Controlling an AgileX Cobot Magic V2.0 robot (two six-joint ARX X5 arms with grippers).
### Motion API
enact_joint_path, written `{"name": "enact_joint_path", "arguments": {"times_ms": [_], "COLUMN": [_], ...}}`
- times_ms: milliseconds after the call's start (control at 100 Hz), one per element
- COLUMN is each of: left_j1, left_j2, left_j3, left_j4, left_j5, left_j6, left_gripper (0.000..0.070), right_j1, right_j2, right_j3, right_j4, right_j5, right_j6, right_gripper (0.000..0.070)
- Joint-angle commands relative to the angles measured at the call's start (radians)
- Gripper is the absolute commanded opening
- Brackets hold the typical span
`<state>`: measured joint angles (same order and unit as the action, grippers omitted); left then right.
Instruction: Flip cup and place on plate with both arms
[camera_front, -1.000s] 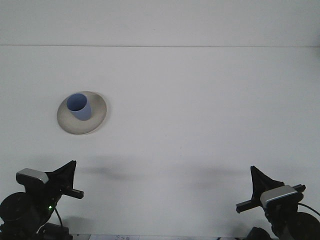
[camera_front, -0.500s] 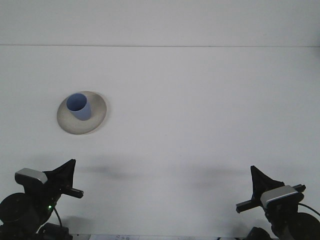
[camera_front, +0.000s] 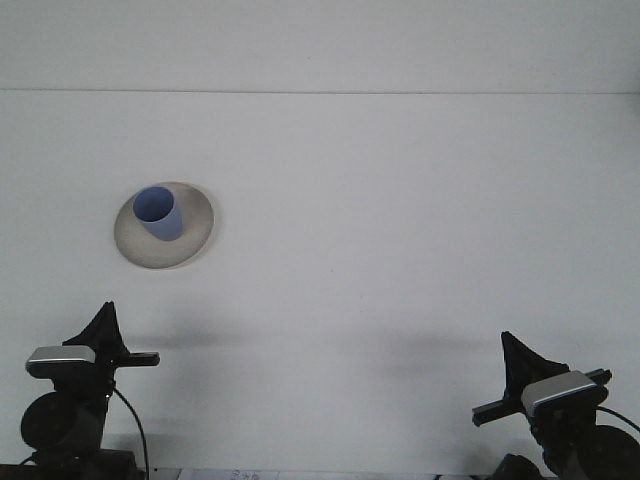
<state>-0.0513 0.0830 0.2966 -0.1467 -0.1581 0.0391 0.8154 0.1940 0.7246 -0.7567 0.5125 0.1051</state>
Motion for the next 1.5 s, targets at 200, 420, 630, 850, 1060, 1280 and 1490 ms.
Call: {"name": "enact_joint_path", "arguments": {"times_ms": [200, 420, 630, 850, 1060, 1280, 1490], "left_j1": [0.035, 0.033, 0.033, 0.033, 0.033, 0.033, 0.033], "left_j2": [-0.08, -0.08, -0.08, -0.08, -0.08, -0.08, -0.08], "left_j3": [-0.243, -0.283, -0.283, -0.283, -0.283, -0.283, -0.283], "left_j4": [0.148, 0.166, 0.178, 0.178, 0.178, 0.178, 0.178], "left_j5": [-0.027, -0.024, -0.024, -0.024, -0.024, -0.024, -0.024], "left_j6": [0.032, -0.039, -0.058, -0.058, -0.059, -0.058, -0.058], "left_gripper": [0.0015, 0.0015, 0.0015, 0.0015, 0.0015, 0.0015, 0.0015], "right_j1": [0.009, 0.009, 0.009, 0.009, 0.009, 0.006, -0.249], "right_j2": [0.002, 0.002, 0.002, 0.002, 0.002, 0.002, -0.018], "right_j3": [0.008, 0.008, 0.008, 0.008, 0.008, 0.008, -0.086], "right_j4": [0.013, 0.013, 0.013, 0.013, 0.013, 0.016, 0.159], "right_j5": [0.001, 0.001, 0.001, 0.001, 0.001, 0.001, -0.037], "right_j6": [0.011, 0.011, 0.011, 0.011, 0.011, 0.011, -0.101], "right_gripper": [0.0007, 0.0007, 0.0007, 0.0007, 0.0007, 0.0007, 0.0007]}}
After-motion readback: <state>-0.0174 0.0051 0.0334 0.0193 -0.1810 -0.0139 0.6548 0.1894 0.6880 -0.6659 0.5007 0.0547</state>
